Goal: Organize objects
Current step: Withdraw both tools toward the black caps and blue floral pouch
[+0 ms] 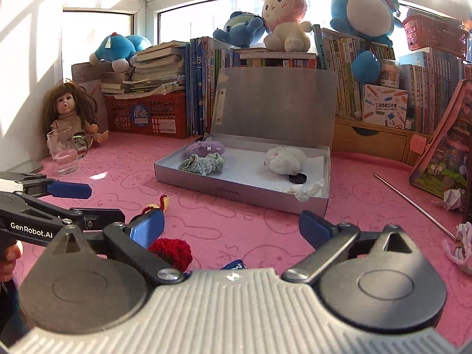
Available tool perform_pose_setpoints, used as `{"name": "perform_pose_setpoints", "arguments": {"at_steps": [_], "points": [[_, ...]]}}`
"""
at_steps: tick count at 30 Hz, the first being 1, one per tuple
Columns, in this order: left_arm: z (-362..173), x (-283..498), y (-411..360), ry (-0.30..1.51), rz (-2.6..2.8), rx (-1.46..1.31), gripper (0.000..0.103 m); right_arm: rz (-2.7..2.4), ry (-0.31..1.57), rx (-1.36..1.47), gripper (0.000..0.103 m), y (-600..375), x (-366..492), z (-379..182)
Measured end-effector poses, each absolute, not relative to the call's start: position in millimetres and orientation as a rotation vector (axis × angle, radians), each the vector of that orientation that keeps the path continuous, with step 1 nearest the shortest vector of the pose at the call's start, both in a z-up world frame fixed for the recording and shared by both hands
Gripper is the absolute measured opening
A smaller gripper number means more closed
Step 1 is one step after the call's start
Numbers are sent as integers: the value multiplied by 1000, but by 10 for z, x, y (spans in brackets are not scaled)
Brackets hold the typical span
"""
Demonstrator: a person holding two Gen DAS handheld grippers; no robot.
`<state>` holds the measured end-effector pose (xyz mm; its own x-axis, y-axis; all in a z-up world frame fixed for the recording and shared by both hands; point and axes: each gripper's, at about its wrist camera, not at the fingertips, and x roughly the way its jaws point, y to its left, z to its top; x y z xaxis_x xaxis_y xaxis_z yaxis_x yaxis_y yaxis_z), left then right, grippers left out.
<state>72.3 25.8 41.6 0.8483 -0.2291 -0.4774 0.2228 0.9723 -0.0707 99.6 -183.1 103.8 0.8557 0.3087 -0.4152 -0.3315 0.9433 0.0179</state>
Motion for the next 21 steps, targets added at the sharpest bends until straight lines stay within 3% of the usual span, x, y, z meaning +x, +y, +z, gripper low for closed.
{"name": "perform_pose_setpoints", "arguments": {"at_steps": [21], "points": [[-24, 8, 201, 566, -160, -21, 92, 250, 509, -56, 101, -1800, 780, 575]]}}
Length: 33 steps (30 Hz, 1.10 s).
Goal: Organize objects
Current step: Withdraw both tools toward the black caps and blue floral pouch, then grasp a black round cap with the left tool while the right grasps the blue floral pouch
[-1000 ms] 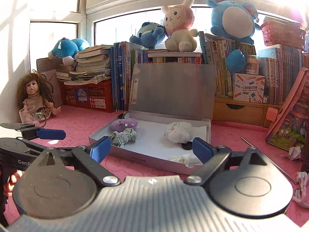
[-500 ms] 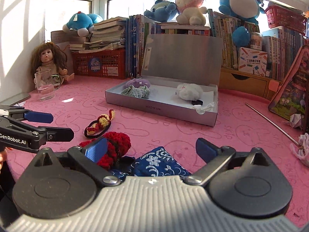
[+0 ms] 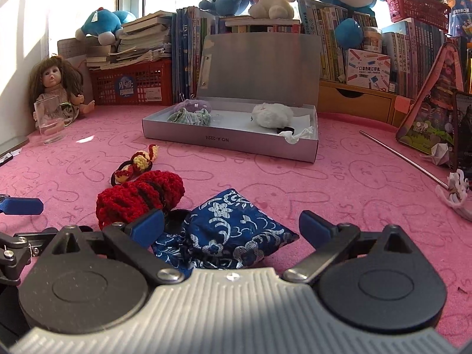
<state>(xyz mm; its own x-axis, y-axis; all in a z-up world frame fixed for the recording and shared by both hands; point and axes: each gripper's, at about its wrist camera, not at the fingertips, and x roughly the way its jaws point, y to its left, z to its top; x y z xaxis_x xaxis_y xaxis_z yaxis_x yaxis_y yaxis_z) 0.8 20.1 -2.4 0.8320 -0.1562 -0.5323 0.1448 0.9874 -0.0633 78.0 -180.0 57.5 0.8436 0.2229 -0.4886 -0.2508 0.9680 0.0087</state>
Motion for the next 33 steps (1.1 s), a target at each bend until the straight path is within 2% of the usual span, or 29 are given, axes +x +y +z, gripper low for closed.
{"name": "perform_pose_setpoints", "arguments": {"at_steps": [27, 28, 29, 30, 32, 33], "points": [[-106, -168, 141, 548, -100, 41, 90, 253, 573, -138, 101, -1639, 825, 504], [-102, -171, 139, 548, -98, 39, 87, 253, 573, -138, 101, -1639, 825, 504], [-96, -182, 138, 545, -97, 42, 80, 253, 576, -134, 101, -1644, 827, 507], [-87, -190, 137, 542, -97, 44, 75, 258, 585, -128, 99, -1649, 832, 509], [-63, -198, 134, 542, -99, 49, 59, 283, 597, -97, 93, -1677, 832, 518], [-52, -196, 136, 543, -97, 50, 56, 295, 601, -80, 90, -1694, 827, 523]]}}
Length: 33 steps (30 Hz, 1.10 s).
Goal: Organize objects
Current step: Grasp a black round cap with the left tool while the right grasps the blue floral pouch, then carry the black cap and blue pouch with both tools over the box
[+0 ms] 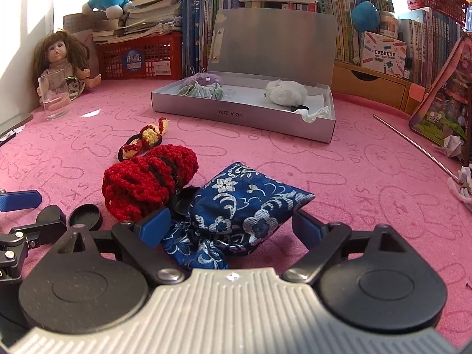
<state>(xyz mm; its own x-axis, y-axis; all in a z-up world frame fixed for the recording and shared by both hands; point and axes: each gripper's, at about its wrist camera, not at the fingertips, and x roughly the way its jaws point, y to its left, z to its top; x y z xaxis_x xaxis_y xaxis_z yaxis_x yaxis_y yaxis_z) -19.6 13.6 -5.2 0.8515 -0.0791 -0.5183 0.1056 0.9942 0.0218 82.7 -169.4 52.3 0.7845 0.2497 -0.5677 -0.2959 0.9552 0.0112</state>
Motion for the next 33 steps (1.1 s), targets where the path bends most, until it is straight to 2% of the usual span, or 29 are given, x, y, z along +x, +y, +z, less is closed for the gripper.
{"name": "perform_pose_setpoints", "arguments": {"at_steps": [2, 5, 12, 33], "points": [[-36, -184, 143, 546, -101, 52, 46, 302, 601, -57, 86, -1720, 814, 534], [-16, -156, 162, 550, -110, 51, 38, 304, 605, -22, 78, -1747, 801, 554], [54, -42, 236, 531, -87, 44, 38, 279, 596, -1, 54, -1783, 776, 644], [243, 160, 213, 469, -95, 16, 38, 177, 547, 140, 51, -2149, 862, 883]]}}
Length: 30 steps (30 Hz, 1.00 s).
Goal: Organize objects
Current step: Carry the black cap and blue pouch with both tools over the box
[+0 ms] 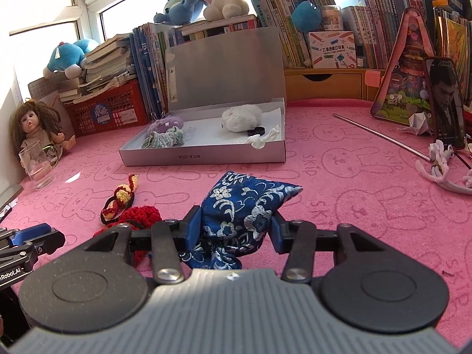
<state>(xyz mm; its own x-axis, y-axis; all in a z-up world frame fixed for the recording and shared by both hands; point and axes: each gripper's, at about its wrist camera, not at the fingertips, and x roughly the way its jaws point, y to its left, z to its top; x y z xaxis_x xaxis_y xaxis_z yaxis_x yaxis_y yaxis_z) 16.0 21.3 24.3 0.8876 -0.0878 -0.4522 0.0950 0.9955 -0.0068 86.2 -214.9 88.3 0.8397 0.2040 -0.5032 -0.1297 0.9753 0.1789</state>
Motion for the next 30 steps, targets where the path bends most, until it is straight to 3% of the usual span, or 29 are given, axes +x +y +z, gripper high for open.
{"name": "perform_pose_setpoints", "arguments": {"at_steps": [14, 30], "points": [[739, 875, 177, 398, -148, 23, 38, 133, 440, 150, 51, -2326, 1222, 1332], [930, 2117, -25, 411, -201, -59, 38, 138, 491, 248, 51, -2399, 2215, 1401]]}}
